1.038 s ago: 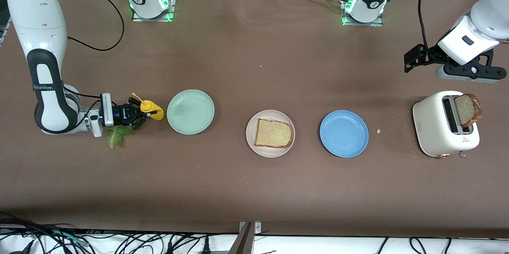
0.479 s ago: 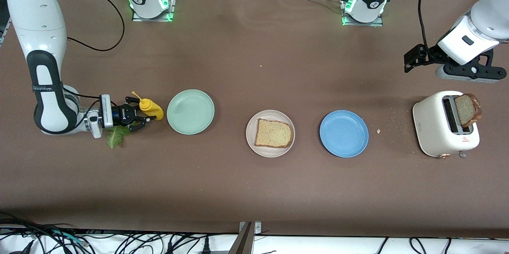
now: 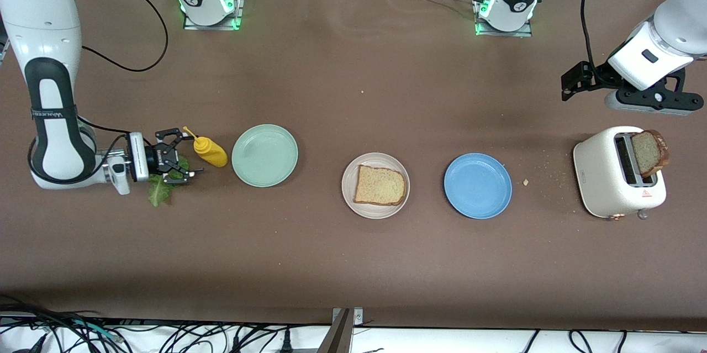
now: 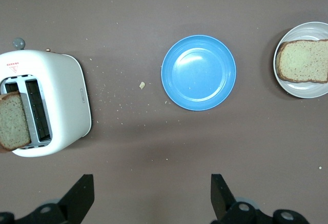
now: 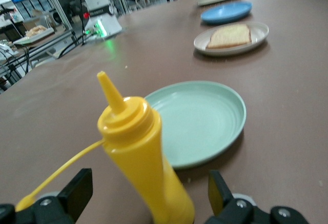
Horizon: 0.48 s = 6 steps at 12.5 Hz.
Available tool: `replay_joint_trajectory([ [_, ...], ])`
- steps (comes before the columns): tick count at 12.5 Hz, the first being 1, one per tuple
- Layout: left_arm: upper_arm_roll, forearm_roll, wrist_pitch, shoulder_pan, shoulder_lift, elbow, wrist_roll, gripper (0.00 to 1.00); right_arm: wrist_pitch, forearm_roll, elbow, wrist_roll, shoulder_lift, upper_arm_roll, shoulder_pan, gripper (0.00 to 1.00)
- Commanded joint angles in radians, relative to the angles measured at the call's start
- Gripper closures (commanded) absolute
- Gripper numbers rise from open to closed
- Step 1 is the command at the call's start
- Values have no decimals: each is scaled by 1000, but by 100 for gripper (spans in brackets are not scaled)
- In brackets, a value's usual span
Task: Make sandwich in beige plate with both arms
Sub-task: 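Lower the yellow bottle onto the table with the right gripper, then open the right gripper and draw it back from the bottle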
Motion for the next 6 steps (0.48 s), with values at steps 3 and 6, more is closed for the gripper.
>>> replay_joint_trajectory([
  [3,-6,24,-6,5,-11,-3,-2,0,90,-173,-24,242,-150,8,-26,0],
  [6,-6,24,-6,5,-12,-3,0,0,118,-345,-24,500,-236,8,-31,0],
])
